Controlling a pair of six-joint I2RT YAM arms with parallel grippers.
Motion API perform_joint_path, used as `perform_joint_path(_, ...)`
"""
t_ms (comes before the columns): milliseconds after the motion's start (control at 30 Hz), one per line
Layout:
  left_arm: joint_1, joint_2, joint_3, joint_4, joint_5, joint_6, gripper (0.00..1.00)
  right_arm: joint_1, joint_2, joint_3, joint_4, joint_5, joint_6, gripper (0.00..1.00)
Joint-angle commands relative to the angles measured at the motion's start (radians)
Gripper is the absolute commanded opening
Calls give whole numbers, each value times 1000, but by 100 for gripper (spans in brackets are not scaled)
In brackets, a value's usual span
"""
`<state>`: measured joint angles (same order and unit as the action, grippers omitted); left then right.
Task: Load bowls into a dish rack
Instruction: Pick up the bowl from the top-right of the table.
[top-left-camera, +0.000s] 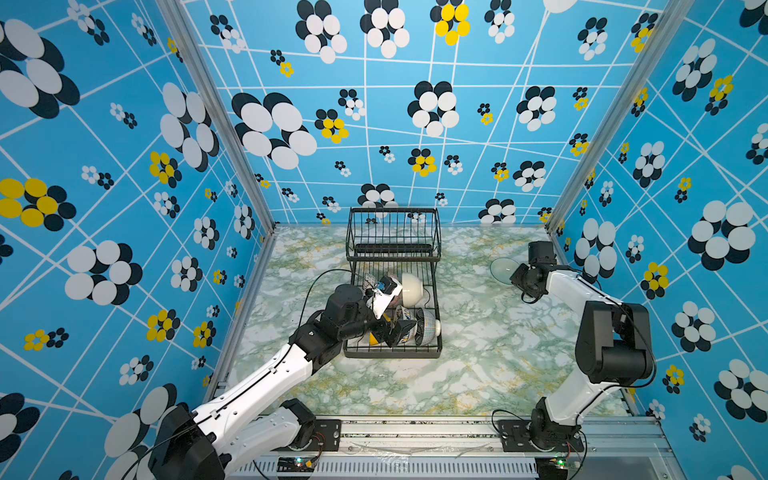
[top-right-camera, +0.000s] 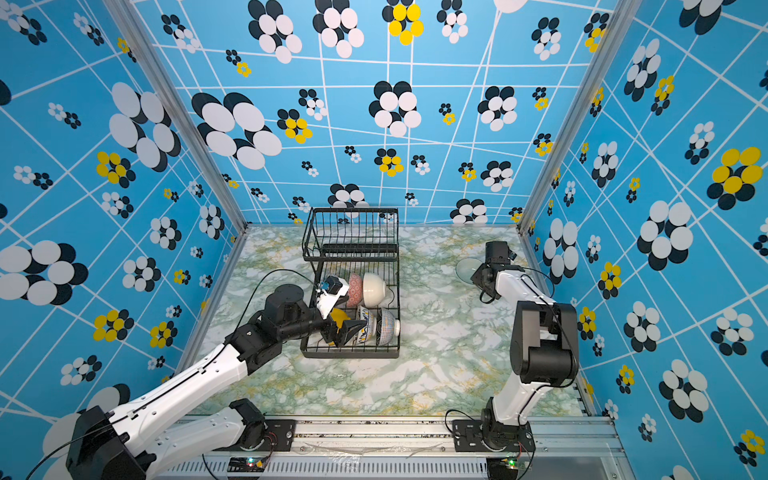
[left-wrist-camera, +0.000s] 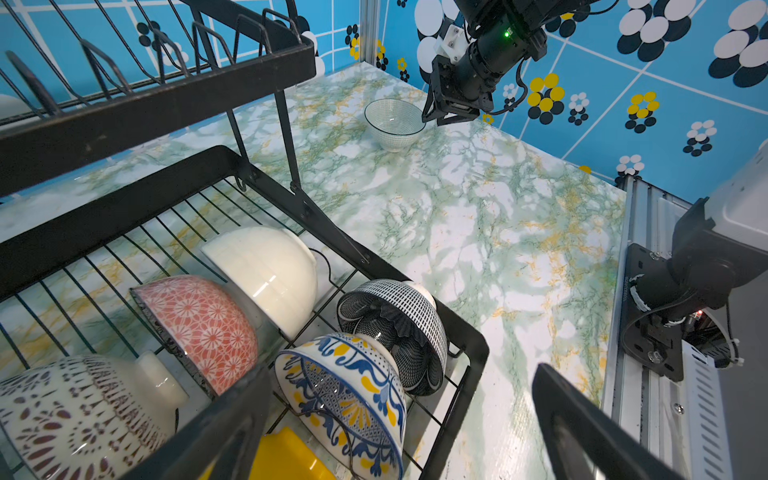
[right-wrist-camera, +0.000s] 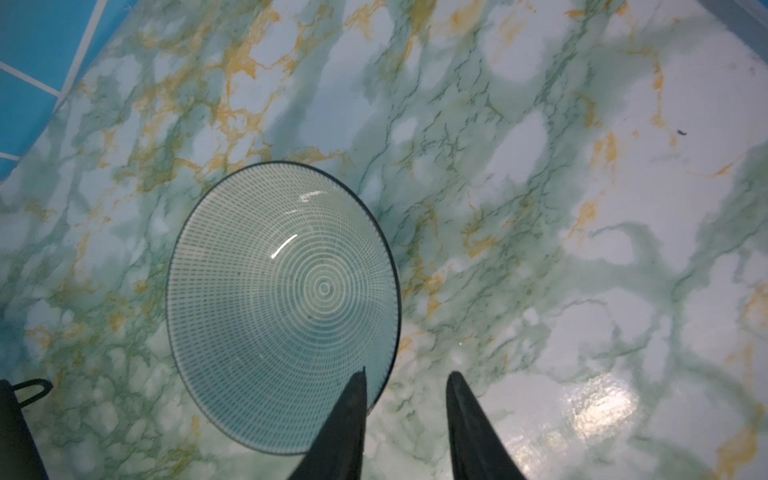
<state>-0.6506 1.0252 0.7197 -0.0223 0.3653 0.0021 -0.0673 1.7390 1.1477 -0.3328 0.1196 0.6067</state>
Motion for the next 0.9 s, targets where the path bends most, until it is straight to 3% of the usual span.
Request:
perform_joint_path(0,-9,12,-9,16,-10,20,99,-6,25,30,20,-5,1,35)
perform_joint_path(600,-11,7,-16,22,-15,21,99,-6,95,68,34,9,21,26)
perform_joint_path(867,-15,-19,-18,11,-28,24,99,-6,99,68,35,11,16,15)
